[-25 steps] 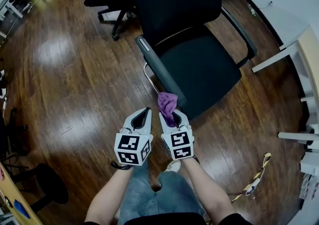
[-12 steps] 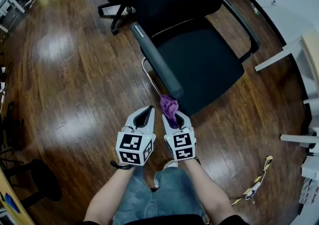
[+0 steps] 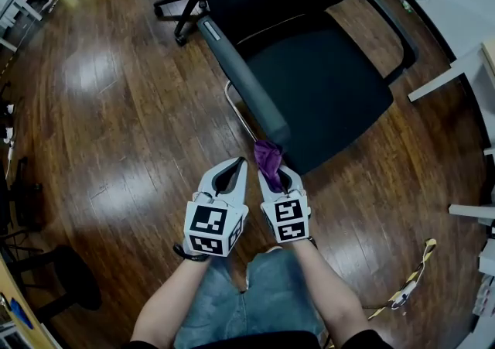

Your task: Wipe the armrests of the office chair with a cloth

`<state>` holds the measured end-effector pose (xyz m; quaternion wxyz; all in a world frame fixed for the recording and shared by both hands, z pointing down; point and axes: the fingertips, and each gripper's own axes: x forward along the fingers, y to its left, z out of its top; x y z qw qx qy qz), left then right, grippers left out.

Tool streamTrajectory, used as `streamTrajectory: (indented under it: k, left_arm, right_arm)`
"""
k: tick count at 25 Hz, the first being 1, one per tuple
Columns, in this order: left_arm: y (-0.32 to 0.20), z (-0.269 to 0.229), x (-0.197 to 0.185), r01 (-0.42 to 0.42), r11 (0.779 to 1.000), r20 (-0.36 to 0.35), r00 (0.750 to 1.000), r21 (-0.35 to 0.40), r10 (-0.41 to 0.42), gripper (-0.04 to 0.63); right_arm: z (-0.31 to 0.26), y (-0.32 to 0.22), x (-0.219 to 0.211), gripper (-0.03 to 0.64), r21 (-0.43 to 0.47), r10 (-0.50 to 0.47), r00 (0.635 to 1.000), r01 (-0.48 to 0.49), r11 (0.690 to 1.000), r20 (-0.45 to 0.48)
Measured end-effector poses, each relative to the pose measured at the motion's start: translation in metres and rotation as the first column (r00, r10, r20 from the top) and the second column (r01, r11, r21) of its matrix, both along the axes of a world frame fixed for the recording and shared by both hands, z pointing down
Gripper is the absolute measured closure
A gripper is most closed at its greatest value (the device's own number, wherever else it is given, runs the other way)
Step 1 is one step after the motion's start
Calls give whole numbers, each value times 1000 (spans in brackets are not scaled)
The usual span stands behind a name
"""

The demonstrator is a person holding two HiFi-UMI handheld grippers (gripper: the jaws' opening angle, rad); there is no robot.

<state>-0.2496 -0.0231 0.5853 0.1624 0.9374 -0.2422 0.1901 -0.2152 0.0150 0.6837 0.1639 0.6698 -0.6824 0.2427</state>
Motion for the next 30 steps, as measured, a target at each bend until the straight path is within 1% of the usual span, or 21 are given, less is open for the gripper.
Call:
streamTrajectory:
  k: [4,8,11,17,19,21,23,26,30]
  left_arm:
    - [11,-21,-1,-1,1000,16,1000,-5,1,591]
    - [24,-62,3,9,1000,13,1000,3,-9,591]
    - [37,-99,7,21,999,4,1000,26,-21,591]
    - [68,-190,10,33,995,-66,997,99,-27,591]
    - [79,-214,11,37,992,-93,995,121,-26,591]
    - [84,-230,17,45,991,-125,992,125,-29,591]
    - [91,-242,22,45,992,-145,989,118,-27,591]
    - [110,-259,21,33,993,-155,988,113,-15,591]
    - [132,-281,28,-5,991,-167,986,133,27,591]
  right_arm:
    - [-31,9,-7,522,20,-19,1000,19,1000,4]
    - [-83,24,-9,522,53,-28,999,27,998,17]
    - [-131,36,-4,522,92,-15,1000,13,996,22]
    - [-244,57,7,522,209,30,999,-32,977,15]
    - [-277,63,12,522,249,41,999,-40,968,4]
    - [-305,66,21,522,285,47,999,-38,958,-23]
    - [-326,72,27,522,305,59,998,-46,951,-35]
    - [-351,91,27,522,316,84,996,-70,946,-31]
    - [-378,109,28,522,338,109,993,-85,938,-53]
